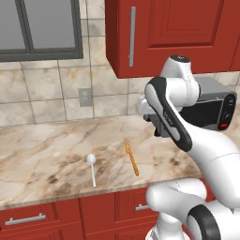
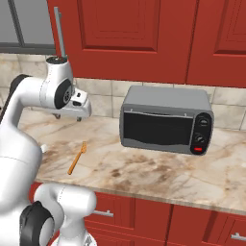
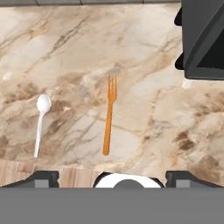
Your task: Take the fork and place it on the left side of the plate. Then take the spoon and place it on the right side of the plate. Make sure they're directly next to the plate.
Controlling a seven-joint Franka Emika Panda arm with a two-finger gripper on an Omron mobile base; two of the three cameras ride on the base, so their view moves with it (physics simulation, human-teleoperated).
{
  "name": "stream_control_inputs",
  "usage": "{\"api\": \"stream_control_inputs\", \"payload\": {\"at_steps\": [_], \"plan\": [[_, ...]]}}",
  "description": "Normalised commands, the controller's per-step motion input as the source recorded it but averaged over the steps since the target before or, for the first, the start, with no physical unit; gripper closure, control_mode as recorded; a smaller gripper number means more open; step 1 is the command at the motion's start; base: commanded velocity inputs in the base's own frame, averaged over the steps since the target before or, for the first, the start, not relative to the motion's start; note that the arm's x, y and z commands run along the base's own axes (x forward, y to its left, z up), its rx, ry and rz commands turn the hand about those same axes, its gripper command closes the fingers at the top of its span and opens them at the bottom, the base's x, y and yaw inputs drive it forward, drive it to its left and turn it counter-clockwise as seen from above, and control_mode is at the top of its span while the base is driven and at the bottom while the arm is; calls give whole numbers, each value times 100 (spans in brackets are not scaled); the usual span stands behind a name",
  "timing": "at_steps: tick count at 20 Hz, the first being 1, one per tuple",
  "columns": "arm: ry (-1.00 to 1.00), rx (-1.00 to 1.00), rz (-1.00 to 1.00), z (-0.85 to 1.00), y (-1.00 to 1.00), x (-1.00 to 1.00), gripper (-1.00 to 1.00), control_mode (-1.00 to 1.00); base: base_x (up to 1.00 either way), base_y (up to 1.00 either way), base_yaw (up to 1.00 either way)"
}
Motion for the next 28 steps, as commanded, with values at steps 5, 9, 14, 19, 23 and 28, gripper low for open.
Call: {"api": "stream_control_inputs", "payload": {"at_steps": [5,9,14,19,23,28], "plan": [[0,1,-1,-50,63,-5,-100,-100,0,0,0],[0,0,-5,-50,38,19,-100,-100,0,0,0],[4,0,-4,-50,0,24,-100,-100,0,0,0],[10,-6,-7,-60,-6,30,-100,-100,0,0,0],[14,-1,-7,-54,-16,19,-100,-100,0,0,0],[4,0,-4,-43,-24,2,-100,-100,0,0,0]]}}
